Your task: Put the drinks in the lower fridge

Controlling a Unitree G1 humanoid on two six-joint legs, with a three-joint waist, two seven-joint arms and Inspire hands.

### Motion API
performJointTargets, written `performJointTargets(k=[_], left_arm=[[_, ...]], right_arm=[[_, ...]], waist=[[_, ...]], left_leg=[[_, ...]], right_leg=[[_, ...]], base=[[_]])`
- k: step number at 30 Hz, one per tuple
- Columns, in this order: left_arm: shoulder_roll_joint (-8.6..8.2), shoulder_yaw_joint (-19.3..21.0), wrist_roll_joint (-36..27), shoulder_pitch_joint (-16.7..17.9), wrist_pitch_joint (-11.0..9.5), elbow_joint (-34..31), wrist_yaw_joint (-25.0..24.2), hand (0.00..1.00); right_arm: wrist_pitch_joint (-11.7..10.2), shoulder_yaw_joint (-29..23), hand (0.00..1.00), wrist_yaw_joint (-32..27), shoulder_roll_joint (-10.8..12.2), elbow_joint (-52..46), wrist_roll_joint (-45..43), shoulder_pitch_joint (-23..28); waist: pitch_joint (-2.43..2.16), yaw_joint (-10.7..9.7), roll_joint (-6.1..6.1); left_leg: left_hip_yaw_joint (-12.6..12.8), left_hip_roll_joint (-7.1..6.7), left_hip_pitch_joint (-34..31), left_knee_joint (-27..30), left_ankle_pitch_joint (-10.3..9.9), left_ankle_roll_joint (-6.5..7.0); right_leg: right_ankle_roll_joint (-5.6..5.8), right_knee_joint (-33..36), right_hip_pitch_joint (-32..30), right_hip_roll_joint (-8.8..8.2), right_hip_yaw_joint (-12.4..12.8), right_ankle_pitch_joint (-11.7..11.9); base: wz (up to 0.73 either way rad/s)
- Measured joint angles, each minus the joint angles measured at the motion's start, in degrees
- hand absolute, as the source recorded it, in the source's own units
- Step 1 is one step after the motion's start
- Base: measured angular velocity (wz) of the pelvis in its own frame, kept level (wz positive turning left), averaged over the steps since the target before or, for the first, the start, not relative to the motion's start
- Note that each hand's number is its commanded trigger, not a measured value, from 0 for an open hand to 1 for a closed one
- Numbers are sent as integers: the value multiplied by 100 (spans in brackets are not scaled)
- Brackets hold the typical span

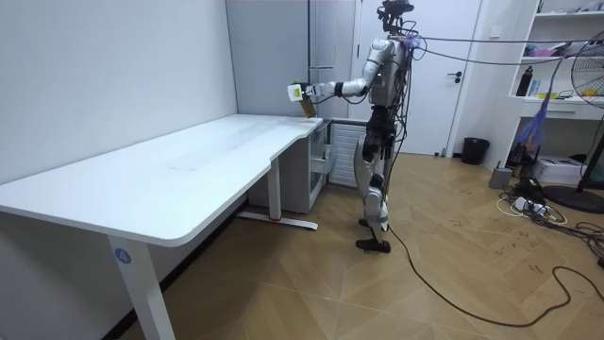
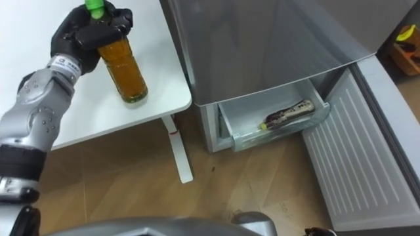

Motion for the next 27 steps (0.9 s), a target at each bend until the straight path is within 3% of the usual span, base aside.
performJointTargets(k=[4,6,12,14,18,27], left_arm=[[-19,2,2,243,-2,-667,5,100],[-123,0,1,342,-2,-1012,-126,100],[-238,-48,-4,375,-4,-1229,-137,100],[-246,-36,-7,441,-4,-1229,-113,100],[-398,8,-17,698,-4,-1358,7,100],[-678,-7,-966,1262,-34,-1904,-101,100]], right_arm=[[1,43,0,-38,63,-56,-14,18],[-5,45,0,-57,117,-131,-21,23],[-127,324,0,-96,129,-188,35,-58],[-129,324,0,-114,129,-201,38,-56],[-122,358,0,-194,128,-289,39,-50],[-122,768,0,-336,79,-768,-15,-40]], waist=[[21,42,-38],[41,66,-71],[15,328,-48],[4,338,-30],[-7,550,-8],[-2,794,-19]], left_leg=[[-47,-16,16,13,0,0],[-137,-38,26,10,0,0],[-188,-40,6,10,0,0],[-257,-50,0,11,1,0],[-291,-48,-43,12,1,0],[-498,-76,-210,122,5,-2]], right_leg=[[-14,-3,50,-21,-52,-13],[-9,9,80,-49,-141,-41],[-8,3,119,-49,-182,-44],[-3,-5,144,-61,-242,-50],[-10,-12,97,-65,-292,-63],[-7,-14,71,-130,-616,-70]], base=[[6],[17],[6],[18],[2],[14]])
